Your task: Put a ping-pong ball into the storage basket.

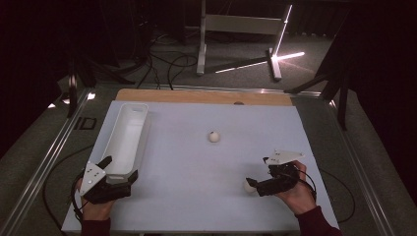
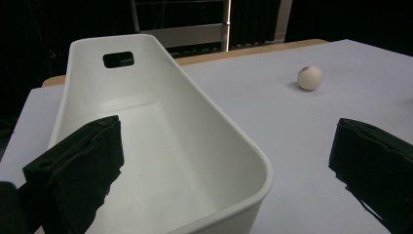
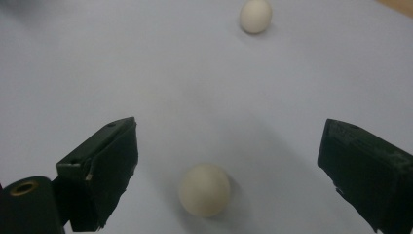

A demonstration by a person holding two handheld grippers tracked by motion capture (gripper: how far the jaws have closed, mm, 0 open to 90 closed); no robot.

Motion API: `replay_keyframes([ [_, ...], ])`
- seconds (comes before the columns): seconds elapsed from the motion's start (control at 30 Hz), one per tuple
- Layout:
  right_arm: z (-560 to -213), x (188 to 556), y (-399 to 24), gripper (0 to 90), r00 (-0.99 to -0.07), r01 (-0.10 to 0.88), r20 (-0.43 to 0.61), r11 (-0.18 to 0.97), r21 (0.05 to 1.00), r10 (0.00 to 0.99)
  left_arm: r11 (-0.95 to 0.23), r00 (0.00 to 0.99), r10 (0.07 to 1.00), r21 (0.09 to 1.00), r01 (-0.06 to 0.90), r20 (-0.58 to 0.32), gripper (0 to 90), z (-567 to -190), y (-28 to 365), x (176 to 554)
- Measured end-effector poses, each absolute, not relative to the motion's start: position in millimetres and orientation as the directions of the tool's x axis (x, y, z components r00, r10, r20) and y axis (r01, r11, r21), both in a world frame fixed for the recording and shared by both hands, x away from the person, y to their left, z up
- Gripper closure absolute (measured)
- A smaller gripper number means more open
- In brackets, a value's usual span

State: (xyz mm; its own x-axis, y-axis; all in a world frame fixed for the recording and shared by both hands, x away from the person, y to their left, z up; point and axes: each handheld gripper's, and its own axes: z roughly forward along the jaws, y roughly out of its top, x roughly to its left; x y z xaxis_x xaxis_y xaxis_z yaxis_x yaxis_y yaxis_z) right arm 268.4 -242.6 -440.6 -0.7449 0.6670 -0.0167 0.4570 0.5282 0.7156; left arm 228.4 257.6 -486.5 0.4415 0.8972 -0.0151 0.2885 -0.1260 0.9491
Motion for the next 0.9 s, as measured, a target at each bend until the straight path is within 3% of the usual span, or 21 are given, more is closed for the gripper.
replay_keyframes([
  [0.9,-459,273,-230,7.5,-0.783,0.478,-0.027,0.630,0.612,0.621,-0.119,0.434,0.901,0.949,0.292,-0.020,0.0,-487,259,228],
])
